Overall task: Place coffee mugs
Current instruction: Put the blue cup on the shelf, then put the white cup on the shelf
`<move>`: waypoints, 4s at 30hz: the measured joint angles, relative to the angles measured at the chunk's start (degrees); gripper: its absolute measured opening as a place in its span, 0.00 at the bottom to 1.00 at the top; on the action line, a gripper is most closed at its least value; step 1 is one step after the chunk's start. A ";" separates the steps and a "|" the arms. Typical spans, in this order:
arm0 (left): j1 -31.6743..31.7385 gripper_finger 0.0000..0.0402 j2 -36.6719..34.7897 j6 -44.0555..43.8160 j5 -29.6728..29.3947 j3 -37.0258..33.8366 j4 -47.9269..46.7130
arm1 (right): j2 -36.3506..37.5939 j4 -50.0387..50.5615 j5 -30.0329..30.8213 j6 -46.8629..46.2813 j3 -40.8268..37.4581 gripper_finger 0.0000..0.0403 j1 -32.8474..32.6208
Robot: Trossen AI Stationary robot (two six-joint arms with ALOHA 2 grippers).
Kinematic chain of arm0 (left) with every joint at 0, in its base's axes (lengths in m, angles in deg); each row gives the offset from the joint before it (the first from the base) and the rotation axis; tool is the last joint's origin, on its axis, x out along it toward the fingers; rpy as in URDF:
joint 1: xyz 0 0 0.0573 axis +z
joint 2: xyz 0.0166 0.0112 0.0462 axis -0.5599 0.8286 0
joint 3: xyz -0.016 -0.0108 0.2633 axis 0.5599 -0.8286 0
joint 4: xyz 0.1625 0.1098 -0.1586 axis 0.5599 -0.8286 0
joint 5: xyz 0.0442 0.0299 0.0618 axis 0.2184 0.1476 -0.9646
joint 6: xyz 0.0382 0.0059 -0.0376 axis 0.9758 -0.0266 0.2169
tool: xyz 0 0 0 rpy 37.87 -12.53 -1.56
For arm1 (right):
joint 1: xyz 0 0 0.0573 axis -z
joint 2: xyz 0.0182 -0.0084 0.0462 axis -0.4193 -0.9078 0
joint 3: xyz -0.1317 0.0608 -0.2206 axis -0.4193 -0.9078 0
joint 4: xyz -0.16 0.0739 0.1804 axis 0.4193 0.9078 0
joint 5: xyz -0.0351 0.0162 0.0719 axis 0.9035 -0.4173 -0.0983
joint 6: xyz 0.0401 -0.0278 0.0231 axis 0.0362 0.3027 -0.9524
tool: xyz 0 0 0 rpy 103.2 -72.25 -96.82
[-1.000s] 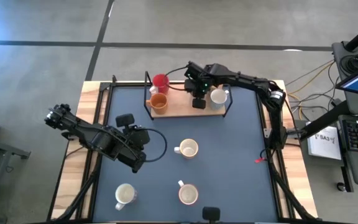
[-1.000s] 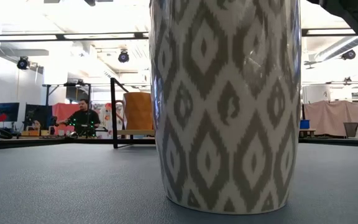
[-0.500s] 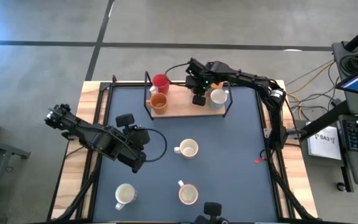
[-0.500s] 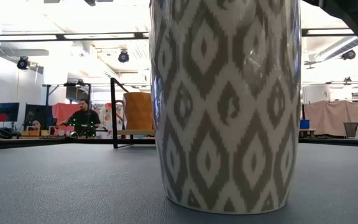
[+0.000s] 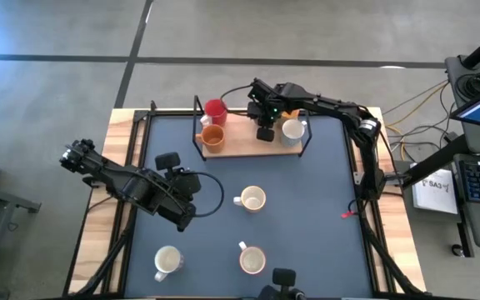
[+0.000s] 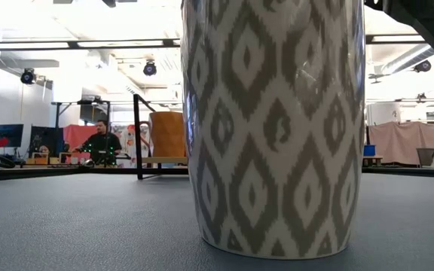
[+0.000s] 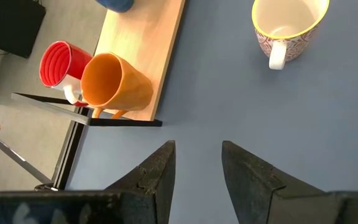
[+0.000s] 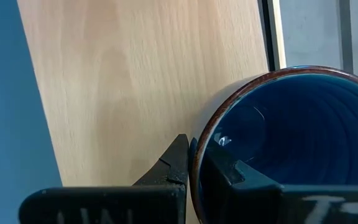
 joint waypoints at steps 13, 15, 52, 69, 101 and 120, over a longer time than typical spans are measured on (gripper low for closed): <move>0.00 0.28 0.00 0.00 0.00 0.00 0.00 | 0.04 0.19 0.39 -0.95 0.00 0.19 0.10; 0.00 0.28 0.00 0.00 0.00 0.00 0.00 | 0.11 0.41 0.63 -0.95 -0.02 0.21 0.05; 0.00 0.28 0.00 -0.22 0.00 0.00 0.39 | 3.07 0.50 3.58 -1.00 -0.07 0.18 0.03; 0.00 0.28 0.00 -0.87 0.02 0.00 2.30 | 10.06 6.27 -10.34 -16.12 -0.07 0.17 -4.05; -13.68 0.28 5.57 -12.90 1.90 0.00 8.13 | 10.05 3.03 0.54 -13.43 -10.91 0.23 -42.71; -13.94 0.28 5.57 -12.74 1.25 0.00 8.10 | 7.00 0.40 2.03 -3.24 -12.31 0.21 -43.62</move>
